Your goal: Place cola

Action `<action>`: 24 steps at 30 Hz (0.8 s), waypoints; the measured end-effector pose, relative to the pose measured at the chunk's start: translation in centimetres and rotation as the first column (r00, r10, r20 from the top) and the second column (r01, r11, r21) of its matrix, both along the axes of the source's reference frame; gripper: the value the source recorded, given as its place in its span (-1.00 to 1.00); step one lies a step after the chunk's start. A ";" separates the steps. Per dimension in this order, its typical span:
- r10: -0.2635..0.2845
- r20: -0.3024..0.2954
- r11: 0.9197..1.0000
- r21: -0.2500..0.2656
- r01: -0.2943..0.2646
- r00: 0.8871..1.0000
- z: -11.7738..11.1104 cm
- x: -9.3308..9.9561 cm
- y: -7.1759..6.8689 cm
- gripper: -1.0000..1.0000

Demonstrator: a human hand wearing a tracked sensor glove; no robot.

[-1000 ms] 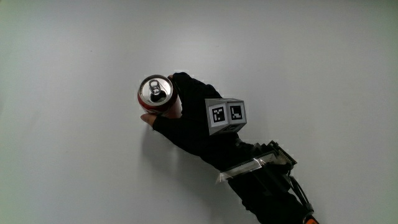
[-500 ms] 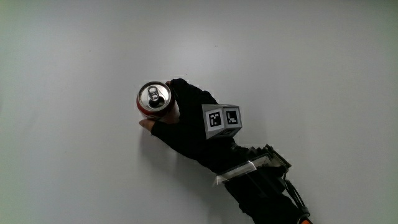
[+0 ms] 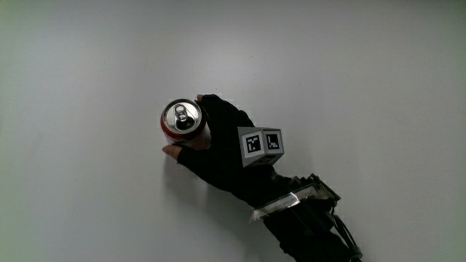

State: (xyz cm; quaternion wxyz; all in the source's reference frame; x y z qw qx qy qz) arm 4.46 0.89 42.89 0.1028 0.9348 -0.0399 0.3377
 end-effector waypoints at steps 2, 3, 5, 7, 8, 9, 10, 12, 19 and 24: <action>-0.007 0.004 1.000 -0.008 0.007 1.000 -0.1 0.0 0.1 -0.16; -0.016 0.004 1.000 -0.010 0.016 1.000 0.0 0.1 0.1 -0.21; -0.029 -0.007 0.999 -0.026 0.028 1.000 0.0 0.1 0.1 -0.32; -0.037 -0.004 0.999 -0.029 0.036 0.999 -0.1 0.2 0.2 -0.42; -0.034 -0.008 0.999 -0.038 0.034 0.999 -0.2 0.4 0.3 -0.47; -0.035 -0.002 0.999 -0.039 0.035 0.999 -0.5 0.6 0.4 -0.53; -0.042 0.000 0.998 -0.036 0.042 0.999 -0.8 0.8 0.5 -0.58; -0.041 -0.005 0.998 -0.057 0.041 0.999 -1.3 1.3 0.9 -0.68; -0.044 -0.055 0.994 -0.102 0.038 0.998 -2.4 4.1 3.6 -1.00; -0.074 -0.047 0.994 -0.083 0.070 0.996 -3.7 6.3 5.8 -1.00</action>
